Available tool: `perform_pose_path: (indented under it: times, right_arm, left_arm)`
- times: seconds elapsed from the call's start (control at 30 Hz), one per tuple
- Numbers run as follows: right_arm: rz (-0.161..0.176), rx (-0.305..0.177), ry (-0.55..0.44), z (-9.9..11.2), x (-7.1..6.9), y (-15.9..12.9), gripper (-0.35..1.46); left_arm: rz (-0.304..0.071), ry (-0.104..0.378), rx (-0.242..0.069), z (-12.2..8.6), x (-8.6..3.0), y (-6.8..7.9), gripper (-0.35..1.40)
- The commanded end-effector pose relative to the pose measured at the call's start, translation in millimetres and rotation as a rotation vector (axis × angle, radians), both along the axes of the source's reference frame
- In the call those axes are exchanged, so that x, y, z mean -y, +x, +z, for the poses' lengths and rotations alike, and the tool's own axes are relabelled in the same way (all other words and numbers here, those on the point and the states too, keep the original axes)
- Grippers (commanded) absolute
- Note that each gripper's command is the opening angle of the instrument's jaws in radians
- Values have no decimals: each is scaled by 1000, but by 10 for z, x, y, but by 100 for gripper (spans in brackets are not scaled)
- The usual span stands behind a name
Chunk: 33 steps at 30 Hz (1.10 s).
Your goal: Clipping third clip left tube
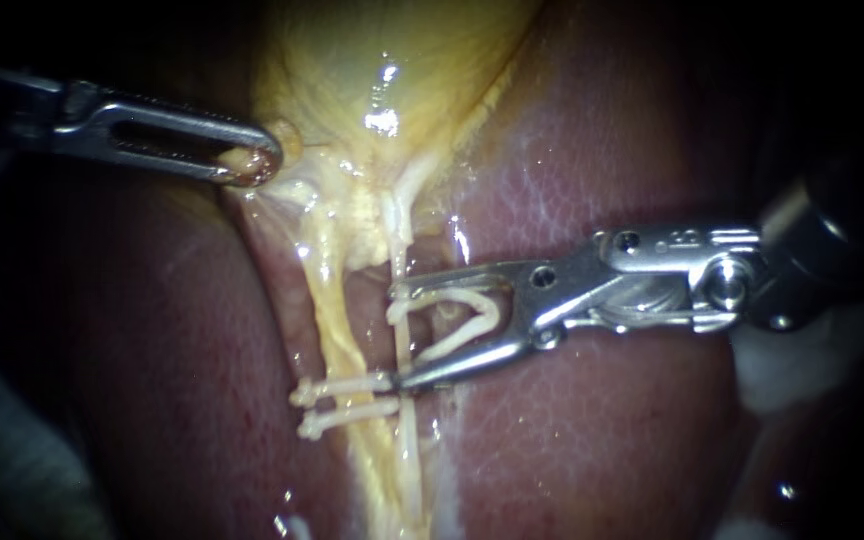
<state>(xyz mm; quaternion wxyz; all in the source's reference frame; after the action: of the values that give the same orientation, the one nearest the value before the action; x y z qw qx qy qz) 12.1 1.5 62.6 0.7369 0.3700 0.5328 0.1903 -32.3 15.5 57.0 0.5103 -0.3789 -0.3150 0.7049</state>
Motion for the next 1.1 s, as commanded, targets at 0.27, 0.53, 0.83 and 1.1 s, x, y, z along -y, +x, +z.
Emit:
perform_pose_path:
  times: [0.27,0.53,0.83,1.1]
  right_arm:
    - [-11,11,57,36,6,5,50]
    - [34,-40,95,52,6,10,50]
    - [16,-87,140,54,8,29,50]
    - [-24,-127,160,56,19,46,50]
  left_arm:
    - [1,0,1,0,0,0,-35]
    - [1,0,1,0,0,-1,-35]
    - [0,0,1,0,0,-1,-35]
    - [0,0,0,1,-1,-1,-35]
